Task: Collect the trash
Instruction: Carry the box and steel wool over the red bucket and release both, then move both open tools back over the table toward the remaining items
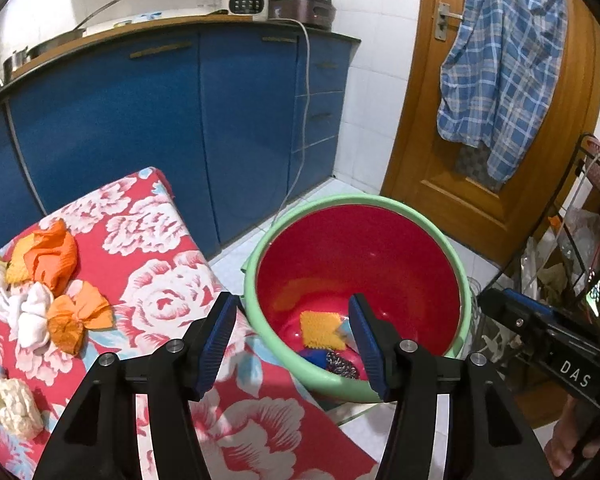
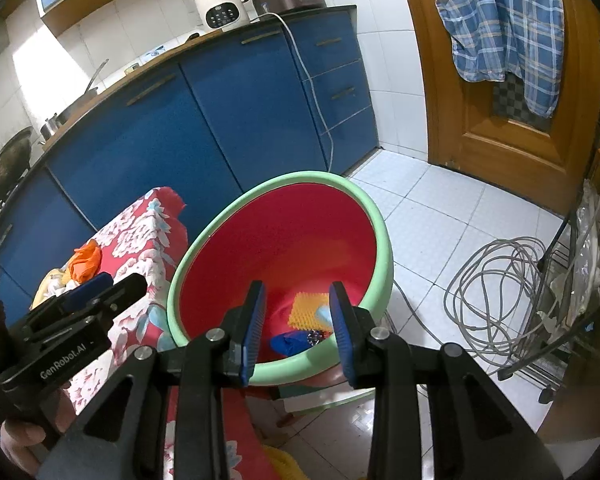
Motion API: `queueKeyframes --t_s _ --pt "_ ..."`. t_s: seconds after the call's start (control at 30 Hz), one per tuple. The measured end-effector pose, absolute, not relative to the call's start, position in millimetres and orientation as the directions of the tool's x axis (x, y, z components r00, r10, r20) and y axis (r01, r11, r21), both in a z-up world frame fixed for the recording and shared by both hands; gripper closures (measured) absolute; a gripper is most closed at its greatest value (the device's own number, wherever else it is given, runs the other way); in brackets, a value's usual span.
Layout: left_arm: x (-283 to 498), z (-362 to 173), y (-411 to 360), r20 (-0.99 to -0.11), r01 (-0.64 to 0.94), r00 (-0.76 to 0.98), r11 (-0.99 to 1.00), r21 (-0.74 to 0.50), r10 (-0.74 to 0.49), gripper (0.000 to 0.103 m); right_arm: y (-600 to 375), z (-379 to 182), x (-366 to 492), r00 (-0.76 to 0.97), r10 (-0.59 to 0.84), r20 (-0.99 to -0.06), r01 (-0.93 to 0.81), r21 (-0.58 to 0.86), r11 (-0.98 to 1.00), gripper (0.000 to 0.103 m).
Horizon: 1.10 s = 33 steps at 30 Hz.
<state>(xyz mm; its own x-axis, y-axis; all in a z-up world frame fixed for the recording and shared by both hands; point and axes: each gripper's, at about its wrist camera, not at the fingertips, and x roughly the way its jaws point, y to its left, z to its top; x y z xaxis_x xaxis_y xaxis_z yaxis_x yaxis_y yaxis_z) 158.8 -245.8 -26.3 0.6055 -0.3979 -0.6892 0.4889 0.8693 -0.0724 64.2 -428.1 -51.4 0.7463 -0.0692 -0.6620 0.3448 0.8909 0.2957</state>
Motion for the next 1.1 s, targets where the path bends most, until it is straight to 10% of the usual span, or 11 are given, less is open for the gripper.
queueKeyframes --t_s 1.1 --pt "141.5 1.9 -71.8 -0.678 0.157 0.709 0.981 -0.113 -0.191 0.043 -322.6 -31.2 79.3 0.763 0.107 -0.638 0.131 0.315 0.940 0.056"
